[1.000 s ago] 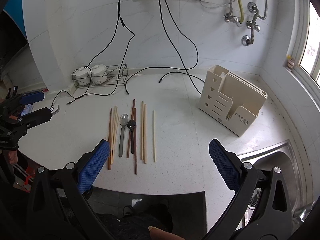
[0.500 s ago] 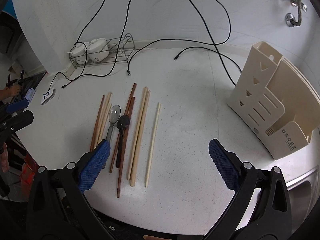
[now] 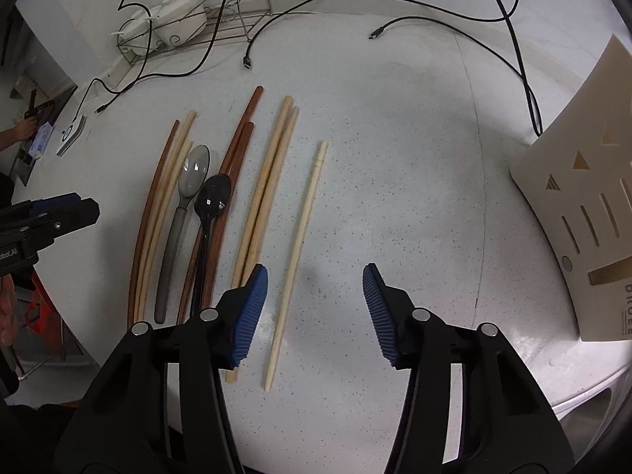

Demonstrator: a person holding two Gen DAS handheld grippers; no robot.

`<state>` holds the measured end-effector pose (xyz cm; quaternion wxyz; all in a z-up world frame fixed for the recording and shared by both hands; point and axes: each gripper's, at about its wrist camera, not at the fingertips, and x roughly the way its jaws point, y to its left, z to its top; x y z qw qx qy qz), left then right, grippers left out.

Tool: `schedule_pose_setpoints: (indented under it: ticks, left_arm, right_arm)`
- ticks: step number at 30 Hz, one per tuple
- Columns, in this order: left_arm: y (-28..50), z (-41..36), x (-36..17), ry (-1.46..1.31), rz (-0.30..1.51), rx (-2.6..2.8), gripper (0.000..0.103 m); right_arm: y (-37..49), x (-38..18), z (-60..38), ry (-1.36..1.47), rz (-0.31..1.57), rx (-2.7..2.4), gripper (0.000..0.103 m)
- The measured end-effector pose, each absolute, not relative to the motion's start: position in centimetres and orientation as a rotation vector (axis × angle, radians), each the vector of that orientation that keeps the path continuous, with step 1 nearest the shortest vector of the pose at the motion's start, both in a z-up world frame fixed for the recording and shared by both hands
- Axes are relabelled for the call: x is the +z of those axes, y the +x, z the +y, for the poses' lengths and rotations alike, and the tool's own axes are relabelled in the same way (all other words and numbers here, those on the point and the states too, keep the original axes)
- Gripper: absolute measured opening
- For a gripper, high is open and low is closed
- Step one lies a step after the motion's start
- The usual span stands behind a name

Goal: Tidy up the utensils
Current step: 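Close the left tool on a brown chopstick while the right tool grasps a pale chopstick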

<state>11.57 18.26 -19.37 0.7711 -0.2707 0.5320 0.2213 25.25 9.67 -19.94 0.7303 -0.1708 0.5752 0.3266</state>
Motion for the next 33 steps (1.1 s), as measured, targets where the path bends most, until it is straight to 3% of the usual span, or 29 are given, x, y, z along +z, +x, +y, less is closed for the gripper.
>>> schedule_pose_setpoints:
  ticks: [8,14,29,32,33]
  left_arm:
    - [13.1,19.5,-22.2,-0.63,1.247,0.484,0.048]
    - [13.5,19.9,-23.2,-0.653,1.29,0.504,0.039]
    - [15.4,19.4,-24.4,-0.553,1.374,0.545,0.037]
    - [16.1,18.6,-24.7,-0.473,1.405,0.549,0.025]
    - [16.2,18.4,-24.7,-0.459,1.413,0.55,0.015]
  right_arm:
    - [25.3,-21.6,10.5,-0.377,1.315,0.669,0.035]
    - [25.5,-21.9,11.2,-0.366,1.316,0.651,0.035]
    - [25.4,-21.7,11.3,-0.391,1.295,0.645,0.035]
    - [25.6,-21.7,11.3,-0.39,1.295,0.64,0.035]
    - [25.6,-21.8,11.3,-0.388,1.297,0.641,0.035]
